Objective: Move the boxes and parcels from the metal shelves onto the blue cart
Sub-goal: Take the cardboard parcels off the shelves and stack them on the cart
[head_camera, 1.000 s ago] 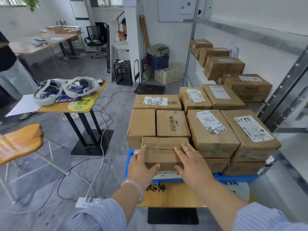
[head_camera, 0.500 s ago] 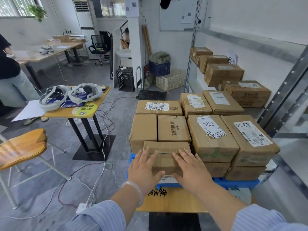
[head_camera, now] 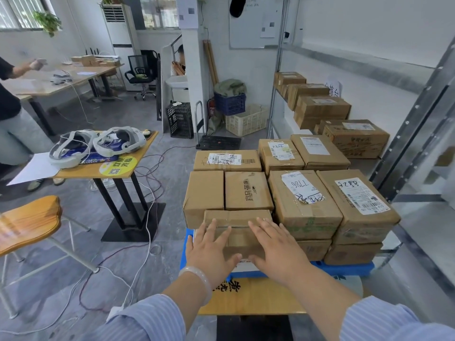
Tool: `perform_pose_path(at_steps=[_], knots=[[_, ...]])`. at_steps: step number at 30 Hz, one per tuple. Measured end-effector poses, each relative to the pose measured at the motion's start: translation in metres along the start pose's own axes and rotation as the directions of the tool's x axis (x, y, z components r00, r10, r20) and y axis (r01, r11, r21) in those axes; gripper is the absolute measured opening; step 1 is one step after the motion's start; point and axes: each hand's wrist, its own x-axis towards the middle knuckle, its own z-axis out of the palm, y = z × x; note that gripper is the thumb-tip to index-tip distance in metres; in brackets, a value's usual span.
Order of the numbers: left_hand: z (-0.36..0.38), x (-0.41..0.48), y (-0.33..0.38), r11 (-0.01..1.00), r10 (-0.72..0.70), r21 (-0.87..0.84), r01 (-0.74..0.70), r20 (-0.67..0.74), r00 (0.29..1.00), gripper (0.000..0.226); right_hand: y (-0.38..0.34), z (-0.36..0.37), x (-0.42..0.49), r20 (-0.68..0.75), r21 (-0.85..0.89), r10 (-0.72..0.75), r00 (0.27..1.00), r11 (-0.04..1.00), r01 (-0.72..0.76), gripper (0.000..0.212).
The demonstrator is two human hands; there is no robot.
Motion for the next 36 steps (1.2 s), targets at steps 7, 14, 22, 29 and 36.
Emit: perform_pose_path(at_steps=[7, 14, 22, 29, 36], knots=[[-0.008, 0.011, 0.048, 0.994, 0.106, -0.019, -0.107, -0.059, 0.993, 0.075, 0.044, -0.034, -0.023, -0.193, 0.038, 0.080, 0.978, 0.996, -0.074, 0.070], [-0.004, 0.018, 0.111, 0.957, 0.291, 0.018, -0.291, -0.063, 0.955, 0.075, 0.132, -0.057, -0.063, -0.251, 0.014, 0.434, 0.865, 0.895, -0.446, 0.069], [0.002, 0.030, 0.154, 0.944, 0.323, 0.074, -0.321, -0.013, 0.946, 0.076, 0.178, -0.058, -0.080, -0.108, -0.073, 0.484, 0.868, 0.867, -0.492, 0.070], [0.005, 0.032, 0.159, 0.958, 0.268, 0.092, -0.271, 0.041, 0.962, 0.077, 0.183, -0.055, -0.074, -0.089, -0.038, 0.469, 0.878, 0.880, -0.474, 0.072], [0.005, 0.032, 0.162, 0.962, 0.250, 0.102, -0.253, 0.041, 0.967, 0.076, 0.185, -0.055, -0.073, -0.081, -0.013, 0.444, 0.893, 0.895, -0.446, 0.075]])
